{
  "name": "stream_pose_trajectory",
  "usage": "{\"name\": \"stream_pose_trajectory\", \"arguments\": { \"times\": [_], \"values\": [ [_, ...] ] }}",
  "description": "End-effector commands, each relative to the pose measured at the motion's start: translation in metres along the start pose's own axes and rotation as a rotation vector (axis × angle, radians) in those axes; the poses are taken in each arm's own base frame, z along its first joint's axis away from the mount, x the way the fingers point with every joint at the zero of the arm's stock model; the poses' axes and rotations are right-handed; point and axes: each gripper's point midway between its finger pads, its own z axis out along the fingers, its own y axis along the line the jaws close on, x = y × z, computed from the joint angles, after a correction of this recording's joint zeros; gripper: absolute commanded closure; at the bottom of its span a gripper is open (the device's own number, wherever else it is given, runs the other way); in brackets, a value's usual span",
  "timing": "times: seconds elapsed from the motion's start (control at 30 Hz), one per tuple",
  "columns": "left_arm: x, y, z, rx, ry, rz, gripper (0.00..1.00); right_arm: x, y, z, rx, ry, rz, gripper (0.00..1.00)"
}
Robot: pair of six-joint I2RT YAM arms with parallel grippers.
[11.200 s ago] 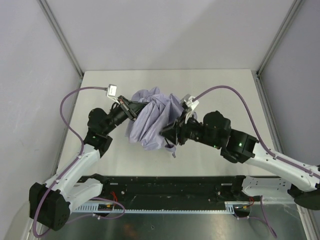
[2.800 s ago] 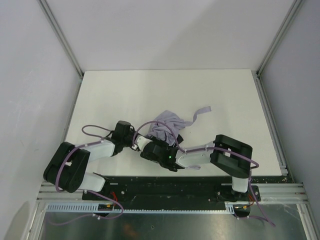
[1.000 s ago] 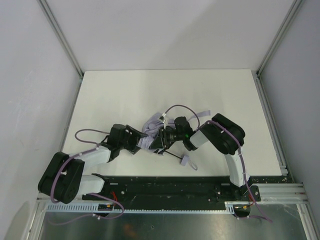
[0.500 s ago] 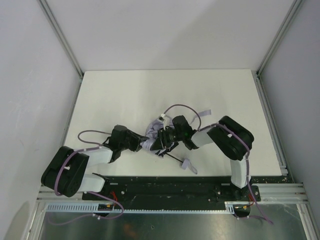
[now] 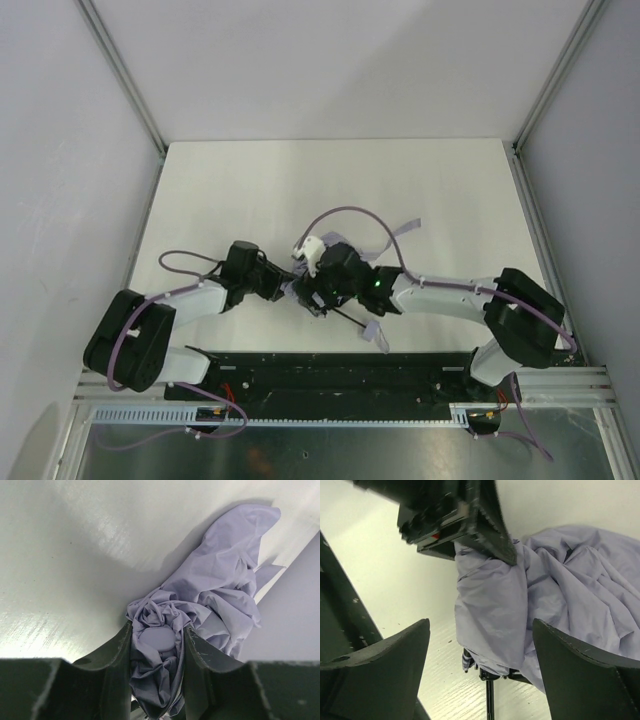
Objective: Put away the umbrella
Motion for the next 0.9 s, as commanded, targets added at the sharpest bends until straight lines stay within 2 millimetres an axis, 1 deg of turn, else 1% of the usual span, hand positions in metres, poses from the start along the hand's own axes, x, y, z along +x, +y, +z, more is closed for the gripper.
{"name": "stream_pose_trajectory", "arguments": {
  "times": [0.0,0.1,0.2,0.3,0.4,0.47,0.53,0.6,0.63,0.67,0.7,0.73,0.77,0.8,0.83,0.87],
  "values": [
    [0.003,0.072,-0.005,-0.303,0.008,0.042,1.0,0.001,-0.017,0.006,0.262,0.001,-0.275,0.13],
    [0.005,0.074,-0.006,-0.328,0.019,0.042,1.0,0.0,-0.012,0.017,0.319,-0.025,-0.348,0.14],
    [0.008,0.078,-0.006,-0.349,0.037,0.021,1.0,0.003,-0.009,0.029,0.341,-0.039,-0.383,0.19],
    [0.009,0.08,-0.005,-0.37,0.049,0.022,1.0,0.012,-0.013,0.044,0.365,-0.035,-0.413,0.24],
    [0.012,0.087,-0.005,-0.399,0.06,0.015,1.0,0.022,-0.017,0.058,0.396,-0.03,-0.439,0.29],
    [0.013,0.092,-0.006,-0.414,0.061,0.002,1.0,0.029,-0.019,0.065,0.415,-0.013,-0.449,0.37],
    [0.014,0.094,-0.006,-0.421,0.063,-0.006,1.0,0.04,-0.024,0.071,0.437,0.018,-0.452,0.51],
    [0.014,0.093,-0.006,-0.418,0.064,0.0,1.0,0.06,-0.03,0.075,0.443,0.08,-0.438,0.71],
    [0.013,0.092,-0.006,-0.414,0.062,0.005,1.0,0.073,-0.031,0.075,0.435,0.121,-0.422,0.83],
    [0.012,0.09,-0.006,-0.408,0.06,0.011,1.0,0.086,-0.031,0.075,0.424,0.159,-0.401,0.91],
    [0.011,0.087,-0.006,-0.401,0.056,0.019,1.0,0.102,-0.03,0.073,0.408,0.197,-0.375,0.96],
    [0.009,0.083,-0.005,-0.389,0.048,0.028,1.0,0.117,-0.027,0.07,0.38,0.233,-0.34,0.98],
    [0.007,0.079,-0.005,-0.378,0.039,0.037,1.0,0.134,-0.024,0.067,0.347,0.267,-0.292,0.99],
    [0.005,0.075,-0.005,-0.366,0.03,0.046,0.98,0.149,-0.02,0.064,0.309,0.287,-0.235,0.99],
    [0.002,0.07,-0.006,-0.353,0.019,0.055,0.91,0.163,-0.015,0.061,0.263,0.311,-0.178,1.0],
    [-0.001,0.065,-0.006,-0.339,0.007,0.062,0.83,0.176,-0.007,0.059,0.202,0.333,-0.114,1.0]
  ]
}}
